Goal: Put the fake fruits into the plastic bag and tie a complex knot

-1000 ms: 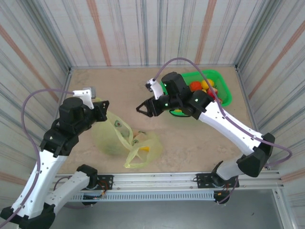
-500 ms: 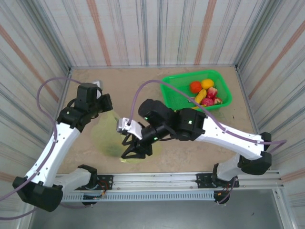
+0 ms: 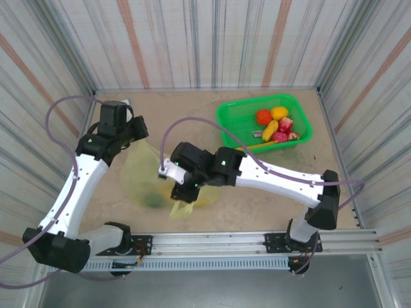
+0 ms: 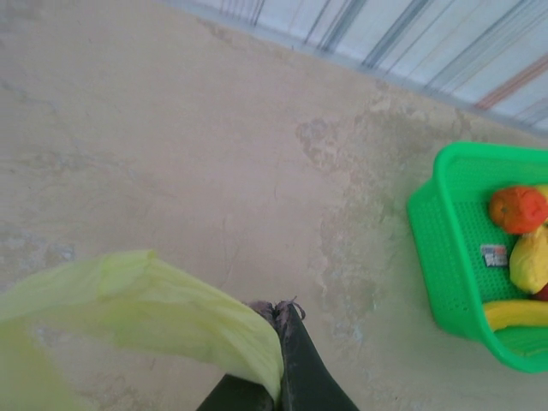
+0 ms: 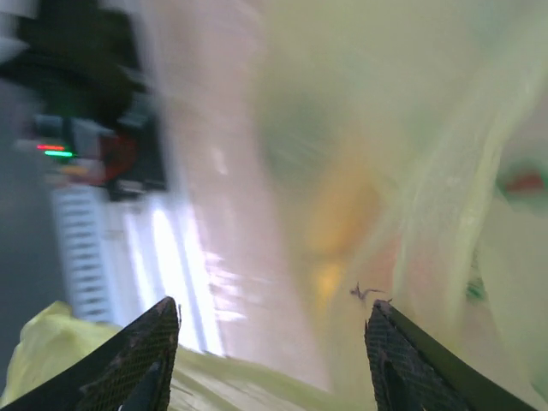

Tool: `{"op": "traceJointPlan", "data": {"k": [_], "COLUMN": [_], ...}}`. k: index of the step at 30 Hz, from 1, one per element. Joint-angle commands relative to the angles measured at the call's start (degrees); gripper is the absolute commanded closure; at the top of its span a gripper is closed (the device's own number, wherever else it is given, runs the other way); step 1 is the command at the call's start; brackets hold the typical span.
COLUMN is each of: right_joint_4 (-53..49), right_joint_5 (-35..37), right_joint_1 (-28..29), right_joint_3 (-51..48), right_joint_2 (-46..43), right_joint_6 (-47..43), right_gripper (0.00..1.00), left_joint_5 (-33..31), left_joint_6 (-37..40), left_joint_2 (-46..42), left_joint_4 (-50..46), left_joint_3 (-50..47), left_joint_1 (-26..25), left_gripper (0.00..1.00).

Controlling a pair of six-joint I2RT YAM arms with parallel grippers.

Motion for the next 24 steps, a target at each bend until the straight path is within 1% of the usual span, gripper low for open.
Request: {"op": "traceJointPlan", "data": {"k": [1,3,6,8,10,11,13,16,17,18,19,21,24], "right_joint_4": [0.0,2.6,4.6,4.0,3.9,3.6,3.3,7.5,9.0,10.7,12.4,15.0,13.2], "right_joint_5": [7.9,8.1,9.4,9.2,11.3,11.1,5.5,-12.0,-19.0,-23.9,-25.5,-24.7,-22.3], "right_joint_1": [-7.5,-12.8,-17.5,-18.5,-18.5,-18.7,-18.7,-18.4,-18.3,-18.2,-18.1,-18.7,-20.0], "right_joint_3": [-4.4,-5.5,-5.3,-3.7,-2.3,-1.4,0.0,-1.0,-1.3,-1.7,-2.0,-1.8,1.1], "right_joint_2": [0.8,0.1,-0.5,-0.4,-0.4,-0.4,-1.2,-5.7,-7.3,-8.5,-9.4,-9.5,-5.7], "right_joint_6": [4.3,7.6,9.4,8.6,7.7,7.0,5.0,3.3,3.2,3.3,4.2,7.2,8.9], "right_gripper": [0.43,0.45,0.45,0.44,0.43,0.42,0.4,0.38,0.38,0.39,0.39,0.41,0.47], "left_joint_5": [-0.7,0.3,2.8,7.2,12.6,15.3,19.2,23.1,24.6,25.7,26.4,27.7,28.6], "left_joint_6": [1.7,2.6,4.1,5.4,6.2,6.2,6.0,6.3,6.5,6.6,6.6,6.7,6.6], "left_joint_2": [-5.5,-8.1,-9.9,-10.7,-11.5,-11.9,-12.2,-13.0,-13.2,-13.4,-13.5,-13.7,-13.5], "left_joint_4": [1.5,3.5,4.0,5.8,8.6,10.1,11.7,12.7,13.1,13.3,13.3,13.5,14.1], "left_joint_3": [1.4,0.2,-0.4,-1.8,-3.6,-4.5,-5.4,-6.3,-6.7,-7.0,-7.2,-7.4,-7.5], "left_joint_1": [0.3,0.3,0.3,-0.1,-0.6,-0.7,-0.7,-0.9,-1.1,-1.2,-1.3,-1.4,-1.4], "left_gripper": [1.0,1.0,1.0,1.0,1.0,1.0,1.0,1.0,1.0,1.0,1.0,1.0,1.0]}}
